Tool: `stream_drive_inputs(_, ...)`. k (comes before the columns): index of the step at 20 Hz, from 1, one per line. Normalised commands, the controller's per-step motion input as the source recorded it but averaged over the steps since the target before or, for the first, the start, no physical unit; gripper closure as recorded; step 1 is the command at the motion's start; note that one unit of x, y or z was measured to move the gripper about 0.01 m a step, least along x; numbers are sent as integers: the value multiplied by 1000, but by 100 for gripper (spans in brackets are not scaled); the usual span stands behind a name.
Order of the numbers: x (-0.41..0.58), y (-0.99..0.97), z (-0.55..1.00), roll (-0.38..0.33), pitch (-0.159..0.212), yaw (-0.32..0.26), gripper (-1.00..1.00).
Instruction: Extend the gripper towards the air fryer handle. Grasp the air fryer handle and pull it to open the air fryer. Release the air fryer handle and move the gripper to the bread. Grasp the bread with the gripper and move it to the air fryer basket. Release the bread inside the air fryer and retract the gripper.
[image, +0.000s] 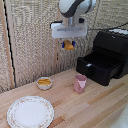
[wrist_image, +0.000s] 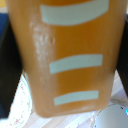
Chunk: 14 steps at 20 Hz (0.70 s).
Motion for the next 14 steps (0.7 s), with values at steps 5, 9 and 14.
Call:
stream_drive_inputs(5, -2, -809, 68, 123, -13, -70, 100)
stream_drive_inputs(9, 5, -807, -8, 125, -47, -74, 100)
stream_drive_inputs(14, 5, -651, -39, 100, -47, -151, 100)
